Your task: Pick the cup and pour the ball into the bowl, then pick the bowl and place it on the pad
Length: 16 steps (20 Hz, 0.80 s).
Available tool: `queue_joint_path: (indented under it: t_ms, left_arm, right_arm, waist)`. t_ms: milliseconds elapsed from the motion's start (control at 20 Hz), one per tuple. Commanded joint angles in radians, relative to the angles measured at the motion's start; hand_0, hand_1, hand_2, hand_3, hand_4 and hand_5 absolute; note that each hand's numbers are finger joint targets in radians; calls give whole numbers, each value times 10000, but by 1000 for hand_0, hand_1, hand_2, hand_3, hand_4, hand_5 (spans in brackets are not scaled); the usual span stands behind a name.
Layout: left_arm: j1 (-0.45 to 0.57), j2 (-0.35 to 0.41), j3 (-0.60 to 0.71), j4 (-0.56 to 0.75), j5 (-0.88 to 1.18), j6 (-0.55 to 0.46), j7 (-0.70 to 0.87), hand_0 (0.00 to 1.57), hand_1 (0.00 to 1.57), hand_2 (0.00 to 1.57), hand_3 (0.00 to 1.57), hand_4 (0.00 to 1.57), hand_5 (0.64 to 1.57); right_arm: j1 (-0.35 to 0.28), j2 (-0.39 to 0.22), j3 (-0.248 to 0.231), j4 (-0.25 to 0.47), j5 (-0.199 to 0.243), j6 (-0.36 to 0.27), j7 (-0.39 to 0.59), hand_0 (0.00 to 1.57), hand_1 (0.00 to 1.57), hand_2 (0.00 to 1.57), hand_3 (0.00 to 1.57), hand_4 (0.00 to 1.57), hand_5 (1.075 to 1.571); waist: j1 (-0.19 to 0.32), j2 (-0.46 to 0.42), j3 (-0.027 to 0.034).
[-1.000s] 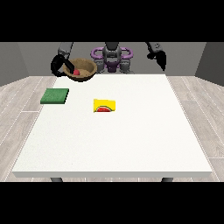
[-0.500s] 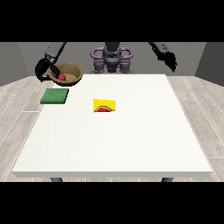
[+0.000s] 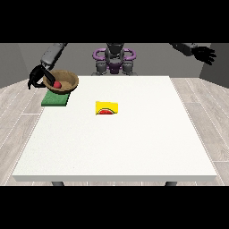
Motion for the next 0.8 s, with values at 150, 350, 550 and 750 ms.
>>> queue_joint_path:
  t_ms: [150, 350, 550, 750]
  left_arm:
    - [51, 1005, 711, 1052, 457, -1065, -734, 0, 0, 0, 0, 1187, 1557]
    - [-409, 1294, 848, 517, 725, -963, -454, 0, 0, 0, 0, 1188, 1558]
    - [-205, 1061, 633, 764, 523, -852, -542, 0, 0, 0, 0, 1174, 1549]
    - [-257, 1142, 480, 1282, 254, -856, -714, 0, 0, 0, 0, 1178, 1550]
  right_arm:
    - [-303, -154, -387, 437, -188, -194, -204, 1571, 1571, 1571, 0, 685, 1567]
    - [-354, -961, -1087, 1323, -289, -552, -852, 1218, 1218, 1411, 1299, 0, 1553]
    - [-872, -1040, -827, 1596, -347, 119, -129, 420, 420, 562, 917, 0, 1518]
    - [-1093, -623, -485, 1278, -238, 5, 214, 0, 0, 184, 118, 0, 1392]
  waist:
    - [116, 350, -2]
    - [121, 1332, 12]
    - [159, 889, 2]
    - [-20, 462, -3]
